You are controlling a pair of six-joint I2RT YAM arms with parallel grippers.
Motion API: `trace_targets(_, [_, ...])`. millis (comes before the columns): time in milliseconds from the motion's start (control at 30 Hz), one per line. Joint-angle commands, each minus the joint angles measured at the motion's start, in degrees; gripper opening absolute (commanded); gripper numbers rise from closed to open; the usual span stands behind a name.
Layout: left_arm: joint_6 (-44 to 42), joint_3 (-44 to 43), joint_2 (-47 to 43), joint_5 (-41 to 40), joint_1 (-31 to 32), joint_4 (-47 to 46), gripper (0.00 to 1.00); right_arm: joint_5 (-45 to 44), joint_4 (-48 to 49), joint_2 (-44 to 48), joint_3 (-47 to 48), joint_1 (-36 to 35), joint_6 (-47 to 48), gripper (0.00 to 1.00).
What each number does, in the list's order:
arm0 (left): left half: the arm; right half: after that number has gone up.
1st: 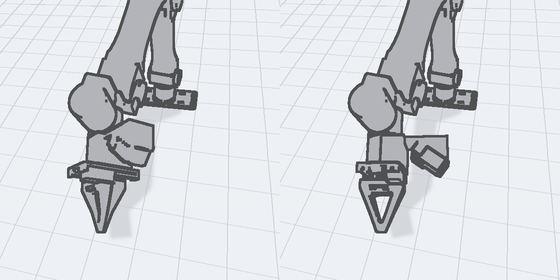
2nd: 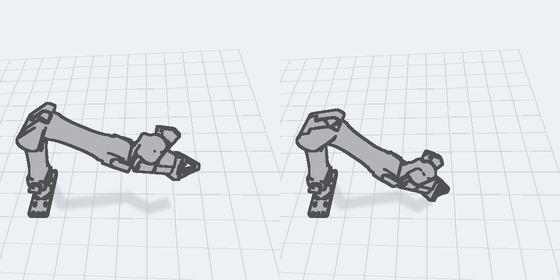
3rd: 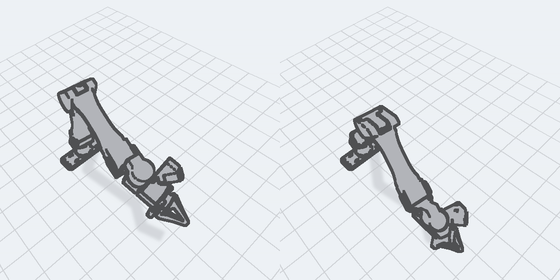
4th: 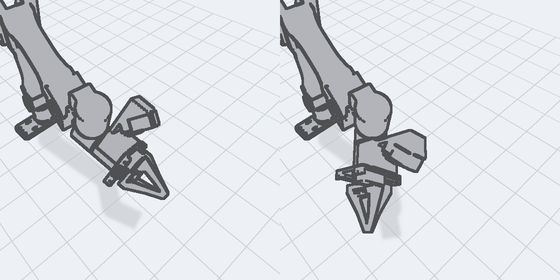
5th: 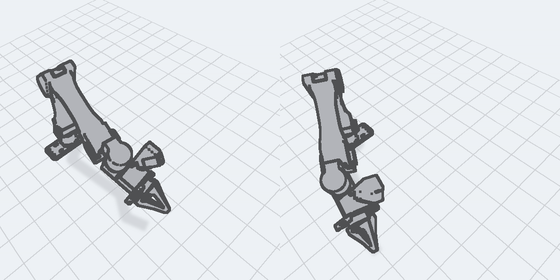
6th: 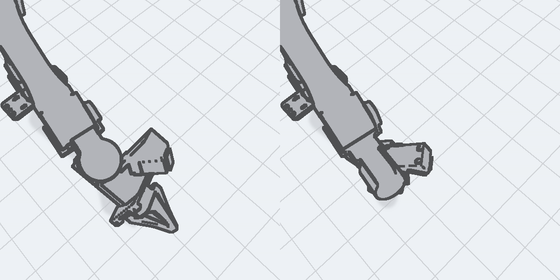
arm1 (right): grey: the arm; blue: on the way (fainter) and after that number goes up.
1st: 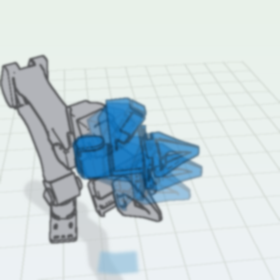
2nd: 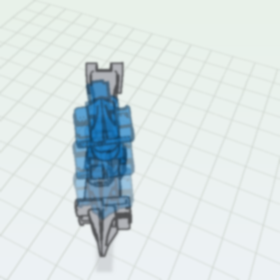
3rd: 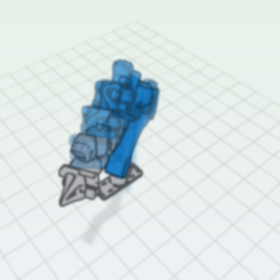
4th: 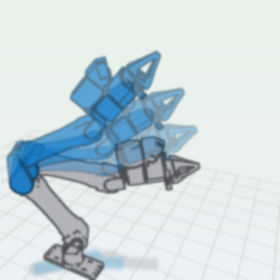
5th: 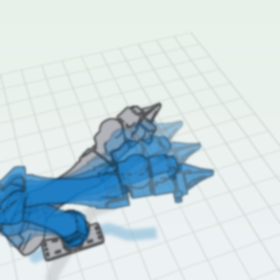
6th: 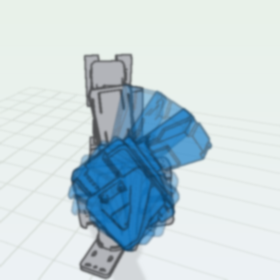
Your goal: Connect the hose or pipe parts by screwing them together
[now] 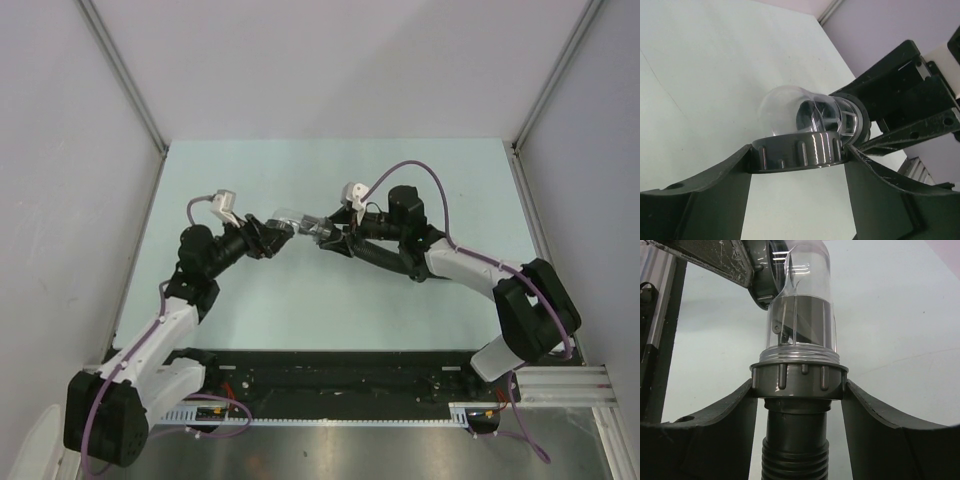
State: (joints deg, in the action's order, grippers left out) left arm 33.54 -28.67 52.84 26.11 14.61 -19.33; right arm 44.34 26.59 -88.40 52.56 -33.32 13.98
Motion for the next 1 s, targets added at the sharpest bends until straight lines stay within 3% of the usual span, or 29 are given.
trace_targets(0, [-3.57,-2.01,1.04,1.66,-0.37,-0.97,0.55,3.31,-5.48,3.76,4.4,1.07,3.33,0.0])
trace_targets(167, [-2.6,-3.94,1.39,6.48,-0.46,-0.97,0.66,1.9,-8.74,3.76,4.49,1.07,5.97,0.0])
trace_targets(333, [-1.91,-4.99,-1.07,7.21,-2.74,1.04,0.88,-0.47,-9.8,4.29,4.49,1.07,8.34,0.0])
trace_targets(400, [-1.72,-6.66,-2.64,5.46,-3.1,4.55,0.92,-1.36,-10.77,4.38,4.66,1.33,9.31,0.0])
trace_targets(700, [-4.53,-12.38,-2.84,3.95,-3.27,15.11,0.92,-2.41,-13.93,6.84,4.75,1.6,12.21,0.0])
trace_targets(967, [-1.99,-17.65,5.68,14.83,-4.85,15.2,0.86,-5.49,-15.87,8.33,4.75,-1.39,16.34,0.0])
